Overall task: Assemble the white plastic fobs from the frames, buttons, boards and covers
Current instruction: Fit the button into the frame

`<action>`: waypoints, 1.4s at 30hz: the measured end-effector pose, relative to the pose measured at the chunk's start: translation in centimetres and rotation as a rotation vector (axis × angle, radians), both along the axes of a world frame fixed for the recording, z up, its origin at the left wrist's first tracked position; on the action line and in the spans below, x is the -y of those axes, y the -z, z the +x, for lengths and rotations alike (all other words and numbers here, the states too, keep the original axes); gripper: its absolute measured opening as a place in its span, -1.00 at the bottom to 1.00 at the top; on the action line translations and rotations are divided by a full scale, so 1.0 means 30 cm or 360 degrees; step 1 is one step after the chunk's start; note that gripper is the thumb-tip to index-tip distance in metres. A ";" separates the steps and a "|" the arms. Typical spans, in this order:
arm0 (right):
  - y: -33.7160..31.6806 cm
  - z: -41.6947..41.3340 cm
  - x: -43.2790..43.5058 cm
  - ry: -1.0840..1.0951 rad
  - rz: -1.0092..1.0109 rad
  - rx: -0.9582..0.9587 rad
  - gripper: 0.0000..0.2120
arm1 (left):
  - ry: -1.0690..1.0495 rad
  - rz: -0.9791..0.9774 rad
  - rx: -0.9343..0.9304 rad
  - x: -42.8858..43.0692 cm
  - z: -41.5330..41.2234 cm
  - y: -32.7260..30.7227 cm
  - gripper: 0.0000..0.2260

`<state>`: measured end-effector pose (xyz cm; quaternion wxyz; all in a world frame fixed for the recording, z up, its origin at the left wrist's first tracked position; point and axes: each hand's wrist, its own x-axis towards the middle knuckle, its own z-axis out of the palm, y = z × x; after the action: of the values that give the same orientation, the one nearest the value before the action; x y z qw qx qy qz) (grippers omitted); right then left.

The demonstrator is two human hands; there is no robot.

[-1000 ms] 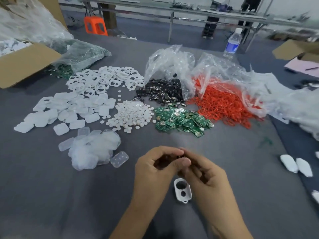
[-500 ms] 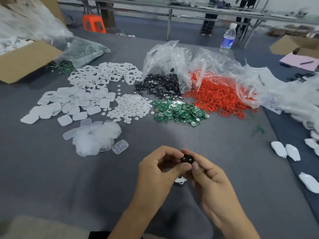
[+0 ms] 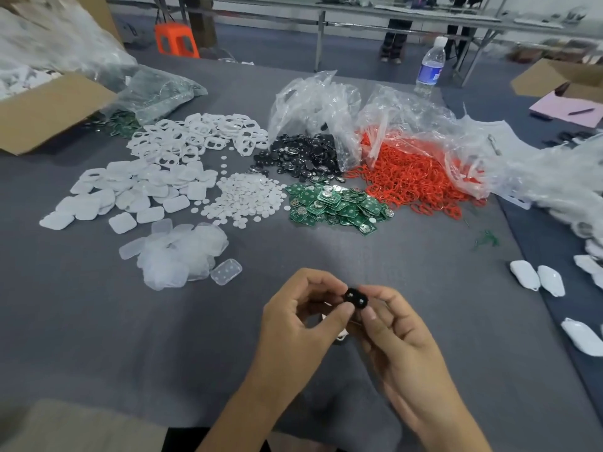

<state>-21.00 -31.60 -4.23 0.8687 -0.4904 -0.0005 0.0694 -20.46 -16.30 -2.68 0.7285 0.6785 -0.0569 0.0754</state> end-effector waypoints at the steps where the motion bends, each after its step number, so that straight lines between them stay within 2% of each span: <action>1: 0.001 -0.002 0.000 0.0037 -0.0079 0.0047 -0.76 | 0.0014 -0.0040 -0.0013 0.000 -0.001 -0.001 -0.76; 4: 0.006 -0.010 -0.006 0.0162 -0.0300 0.0189 -0.81 | 0.0056 -0.0117 -0.0041 0.006 -0.007 -0.006 -0.76; 9: 0.007 -0.030 -0.014 0.0272 -0.0472 0.0270 -0.80 | 0.0105 -0.0157 -0.0160 0.008 -0.002 0.008 -0.70; 13: 0.015 -0.031 -0.012 0.0273 -0.0390 0.0196 -0.84 | 0.0203 -0.0121 -0.0188 -0.009 0.001 0.024 -0.64; 16: 0.020 -0.026 -0.013 0.0277 -0.0248 0.0084 -0.72 | 0.0332 -0.0118 -0.0167 -0.014 0.000 0.030 -0.60; 20: 0.024 -0.033 -0.009 0.0141 -0.0365 0.0169 -0.77 | 0.0298 -0.0051 -0.0045 -0.010 0.012 0.046 -0.54; 23: 0.027 -0.036 -0.013 0.0232 -0.0553 0.0222 -0.81 | 0.0292 0.0015 0.0006 -0.003 0.018 0.070 -0.50; 25: 0.028 -0.028 -0.003 0.0323 -0.0692 0.0209 -0.81 | 0.0228 0.0179 0.0040 -0.014 0.021 0.094 -0.50; 27: 0.029 -0.011 0.026 0.0393 -0.0875 0.0207 -0.80 | 0.0088 0.0654 0.0088 -0.041 0.030 0.124 -0.44; 29: 0.029 0.005 0.051 0.0375 -0.1089 0.0234 -0.77 | 0.0082 0.1161 0.0081 -0.063 0.040 0.146 -0.30; 30: 0.030 0.012 0.056 0.0353 -0.1211 0.0260 -0.75 | 0.0107 0.1307 0.0067 -0.066 0.046 0.157 -0.23; 32: 0.036 0.024 0.059 0.0320 -0.1522 0.0408 -0.72 | 0.0119 0.1366 0.0065 -0.062 0.055 0.174 -0.17; 35: 0.027 0.048 0.058 0.0191 -0.1922 0.0760 -0.70 | 0.0083 0.1306 0.0113 -0.057 0.059 0.188 -0.18; 39: -0.010 0.101 0.066 -0.0107 -0.2262 0.1156 -0.70 | 0.0105 0.1261 0.0104 -0.062 0.056 0.196 -0.16; 42: -0.034 0.130 0.058 -0.0268 -0.2417 0.1307 -0.73 | 0.0107 0.1272 0.0096 -0.061 0.062 0.196 -0.16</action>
<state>-17.11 -33.34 -3.21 0.2294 -0.9222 -0.3039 -0.0676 -18.60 -14.46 -8.56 0.4073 0.9036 -0.1253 0.0434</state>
